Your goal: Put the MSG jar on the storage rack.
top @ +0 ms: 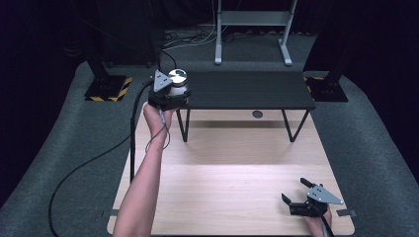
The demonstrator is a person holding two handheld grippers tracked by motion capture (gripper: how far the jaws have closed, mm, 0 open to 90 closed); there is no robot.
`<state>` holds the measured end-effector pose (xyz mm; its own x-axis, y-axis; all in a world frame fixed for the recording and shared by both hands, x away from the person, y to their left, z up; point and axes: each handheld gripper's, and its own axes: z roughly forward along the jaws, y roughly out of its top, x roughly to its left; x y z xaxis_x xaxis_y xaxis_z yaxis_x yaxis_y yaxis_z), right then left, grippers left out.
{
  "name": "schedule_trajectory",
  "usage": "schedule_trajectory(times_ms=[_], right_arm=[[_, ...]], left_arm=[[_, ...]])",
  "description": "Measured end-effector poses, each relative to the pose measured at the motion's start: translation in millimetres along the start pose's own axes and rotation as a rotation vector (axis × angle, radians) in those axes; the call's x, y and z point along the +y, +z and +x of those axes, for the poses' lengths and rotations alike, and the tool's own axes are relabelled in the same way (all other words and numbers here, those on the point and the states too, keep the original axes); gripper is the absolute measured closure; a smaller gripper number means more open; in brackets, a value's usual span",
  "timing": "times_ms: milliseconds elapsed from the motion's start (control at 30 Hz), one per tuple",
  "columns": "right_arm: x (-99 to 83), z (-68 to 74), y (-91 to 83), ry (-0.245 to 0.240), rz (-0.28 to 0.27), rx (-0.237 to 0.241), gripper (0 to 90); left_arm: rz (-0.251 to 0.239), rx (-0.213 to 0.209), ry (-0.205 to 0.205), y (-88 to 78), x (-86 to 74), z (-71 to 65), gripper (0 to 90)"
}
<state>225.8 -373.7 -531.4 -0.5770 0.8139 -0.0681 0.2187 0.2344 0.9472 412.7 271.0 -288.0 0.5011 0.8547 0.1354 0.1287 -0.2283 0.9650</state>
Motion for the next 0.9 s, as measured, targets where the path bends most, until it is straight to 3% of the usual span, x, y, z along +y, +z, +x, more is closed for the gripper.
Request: schedule_trajectory(times_ms=[133, 333, 533, 900], right_arm=[[0.2, -0.2, 0.2, -0.001, 0.001, 0.001, 0.0], [0.1, -0.4, 0.2, -0.004, 0.000, 0.002, 0.0], [0.2, -0.1, 0.0, -0.005, 0.001, 0.002, 0.0], [0.2, -0.2, 0.1, -0.004, 0.001, 0.002, 0.0]], left_arm=[[0.028, 0.001, -0.039, 12.2, -2.7, 8.7, 31.3], [0.062, -0.003, -0.042, 25.9, -7.3, 11.9, 31.3], [0.023, -0.023, -0.097, 29.8, -17.4, 19.2, 31.2], [0.004, -0.028, -0.087, 30.3, -22.7, 20.6, 31.1]])
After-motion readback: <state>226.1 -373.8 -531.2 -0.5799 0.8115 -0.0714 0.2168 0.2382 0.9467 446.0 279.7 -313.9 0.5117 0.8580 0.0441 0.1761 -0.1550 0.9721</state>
